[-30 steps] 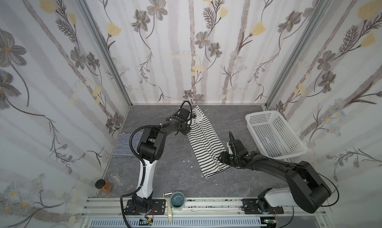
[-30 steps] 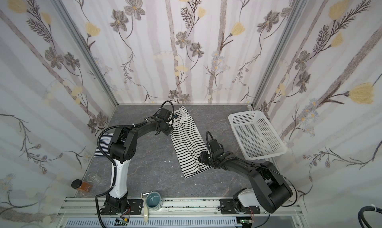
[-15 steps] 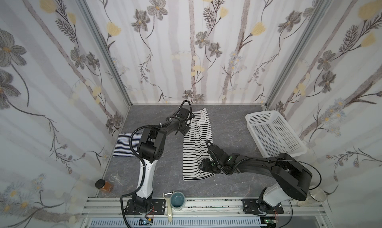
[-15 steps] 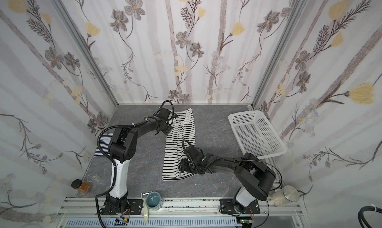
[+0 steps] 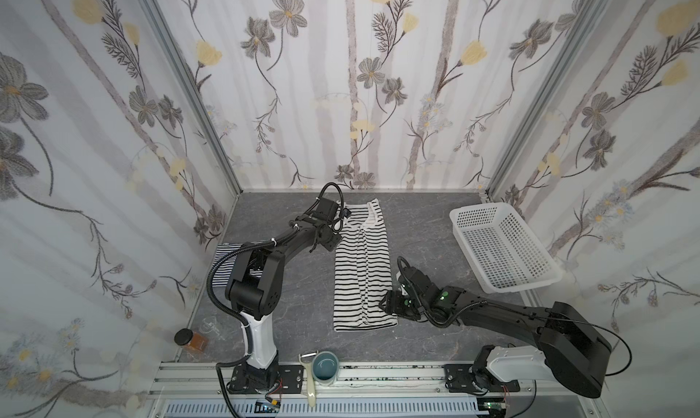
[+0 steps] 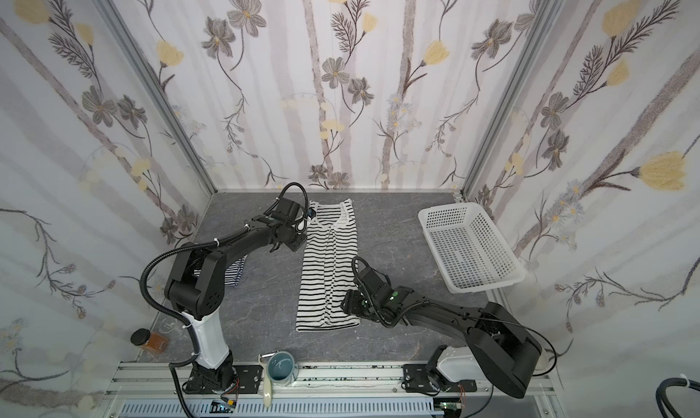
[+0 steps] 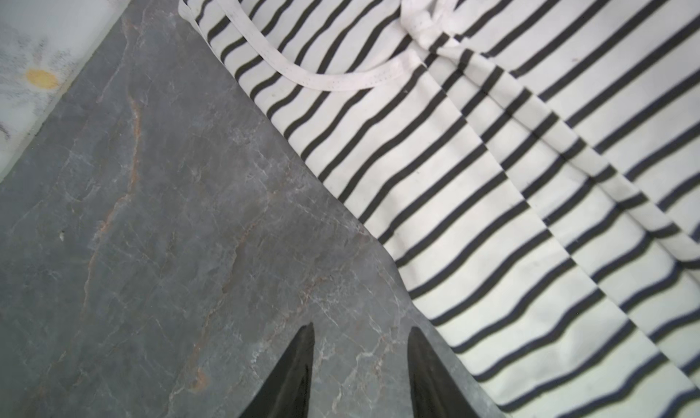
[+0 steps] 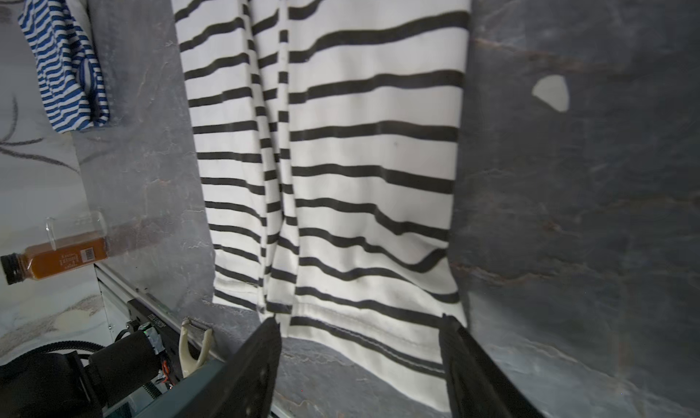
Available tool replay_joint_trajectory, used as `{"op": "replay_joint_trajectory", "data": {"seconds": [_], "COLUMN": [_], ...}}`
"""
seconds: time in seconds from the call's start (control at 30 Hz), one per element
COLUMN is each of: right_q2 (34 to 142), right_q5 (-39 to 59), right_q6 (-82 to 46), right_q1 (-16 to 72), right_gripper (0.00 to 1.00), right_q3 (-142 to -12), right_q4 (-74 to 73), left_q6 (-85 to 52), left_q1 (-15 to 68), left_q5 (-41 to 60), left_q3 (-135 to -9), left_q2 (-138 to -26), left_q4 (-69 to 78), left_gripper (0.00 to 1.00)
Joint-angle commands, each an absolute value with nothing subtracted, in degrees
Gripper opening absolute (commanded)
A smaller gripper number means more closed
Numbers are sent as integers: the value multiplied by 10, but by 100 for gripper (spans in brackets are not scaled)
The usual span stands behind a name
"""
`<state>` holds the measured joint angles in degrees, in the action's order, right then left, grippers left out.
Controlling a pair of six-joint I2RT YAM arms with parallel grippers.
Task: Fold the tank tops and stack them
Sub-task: 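Pull the strip's near end toward the robot with the right gripper while left releases, then move the left gripper to the strip's near end beside the right gripper and grasp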
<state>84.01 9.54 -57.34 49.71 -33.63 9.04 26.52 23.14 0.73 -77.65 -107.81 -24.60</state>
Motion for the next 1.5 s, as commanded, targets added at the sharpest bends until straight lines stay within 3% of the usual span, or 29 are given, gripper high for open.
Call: {"op": "replay_joint_trajectory", "data": {"seconds": [0.0, 0.37, 0.63, 0.87, 1.2, 1.47], "right_q2": [824, 805, 765, 795, 778, 753], "right_q5": [109, 136, 141, 172, 169, 169], "right_q6": [-600, -661, -708, -728, -732, -710], "right_q1": [496, 499, 500, 500, 498, 498], "right_gripper": [68, 62, 47, 37, 0, 0], "right_q3": [-305, -221, -163, -143, -136, -164], "right_q4": [47, -36, -86, -165, -177, -158], "left_q6": [255, 239, 237, 230, 235, 286], "left_q1": [231, 231, 231, 232, 233, 289], "left_q5": [39, 60, 62, 66, 76, 227], "left_q3": [-729, -608, -577, -564, -541, -476], "left_q2": [-1039, -952, -918, -906, -883, -762], "left_q4": [-252, -248, -248, -249, -252, -266], "left_gripper": [43, 42, 42, 42, 42, 41]}}
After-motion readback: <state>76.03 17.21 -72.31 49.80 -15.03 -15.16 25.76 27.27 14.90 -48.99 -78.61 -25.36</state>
